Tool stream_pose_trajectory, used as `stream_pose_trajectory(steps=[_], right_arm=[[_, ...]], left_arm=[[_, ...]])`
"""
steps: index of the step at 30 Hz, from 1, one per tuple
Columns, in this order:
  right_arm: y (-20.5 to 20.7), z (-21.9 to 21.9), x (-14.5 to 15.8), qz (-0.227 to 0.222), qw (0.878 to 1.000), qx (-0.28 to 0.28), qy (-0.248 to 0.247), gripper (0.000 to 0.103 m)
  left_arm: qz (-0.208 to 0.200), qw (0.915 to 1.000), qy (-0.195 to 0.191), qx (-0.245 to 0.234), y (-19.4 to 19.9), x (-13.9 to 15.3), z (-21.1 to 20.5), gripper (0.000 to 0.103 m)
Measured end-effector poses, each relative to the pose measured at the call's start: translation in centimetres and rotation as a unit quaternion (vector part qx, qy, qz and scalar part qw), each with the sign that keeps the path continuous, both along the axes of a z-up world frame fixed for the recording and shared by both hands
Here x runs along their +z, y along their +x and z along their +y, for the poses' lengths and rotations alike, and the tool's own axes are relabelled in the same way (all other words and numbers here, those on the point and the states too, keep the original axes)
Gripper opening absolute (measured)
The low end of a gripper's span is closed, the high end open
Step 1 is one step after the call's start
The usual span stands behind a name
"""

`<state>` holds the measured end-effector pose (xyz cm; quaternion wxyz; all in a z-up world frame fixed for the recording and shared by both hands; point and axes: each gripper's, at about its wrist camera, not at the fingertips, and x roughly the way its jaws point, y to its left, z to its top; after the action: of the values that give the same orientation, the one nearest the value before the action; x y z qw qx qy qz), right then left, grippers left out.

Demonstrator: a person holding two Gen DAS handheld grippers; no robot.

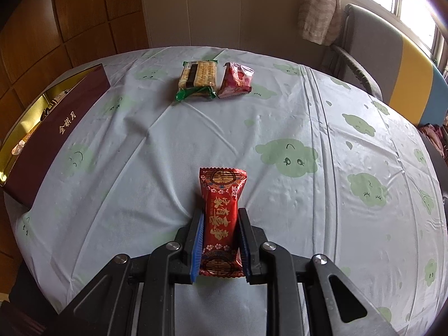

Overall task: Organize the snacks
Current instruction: 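Lower the pink floral packet into the gold tin with the left gripper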

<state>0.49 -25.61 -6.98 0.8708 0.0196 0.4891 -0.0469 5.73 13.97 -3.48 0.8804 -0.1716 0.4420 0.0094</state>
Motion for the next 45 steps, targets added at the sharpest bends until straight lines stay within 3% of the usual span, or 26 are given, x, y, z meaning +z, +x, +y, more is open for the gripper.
stream_pose_trajectory(steps=[8,14,18,27,31,40,45], right_arm=[[-0.2,-0.1,0.1,-0.007,1.000,-0.004,0.006,0.023],[-0.2,-0.1,0.1,-0.009,1.000,-0.005,0.008,0.023],[-0.2,-0.1,0.0,-0.009,1.000,-0.005,0.008,0.023],[-0.1,0.1,0.0,-0.004,1.000,-0.007,0.001,0.023],[0.0,0.2,0.0,-0.002,1.000,-0.005,-0.003,0.023],[0.0,0.3,0.0,-0.002,1.000,-0.007,-0.007,0.023],[-0.1,0.6,-0.1,-0.005,1.000,-0.009,-0.019,0.023]], left_arm=[[0.029,0.9966,-0.077,-0.002,0.9,-0.8,0.6,0.033],[0.057,0.9932,-0.099,-0.020,1.8,-1.8,-0.2,0.033],[0.081,0.9934,-0.077,-0.026,2.7,-3.1,-0.8,0.034],[0.073,0.9963,-0.039,-0.025,2.7,-3.4,-0.8,0.037],[0.060,0.9977,0.016,-0.028,2.0,-2.8,-1.2,0.036],[0.033,0.9973,0.058,-0.031,0.2,-1.7,-1.7,0.036],[0.001,0.9972,0.075,0.000,-1.0,-0.6,-1.5,0.040]])
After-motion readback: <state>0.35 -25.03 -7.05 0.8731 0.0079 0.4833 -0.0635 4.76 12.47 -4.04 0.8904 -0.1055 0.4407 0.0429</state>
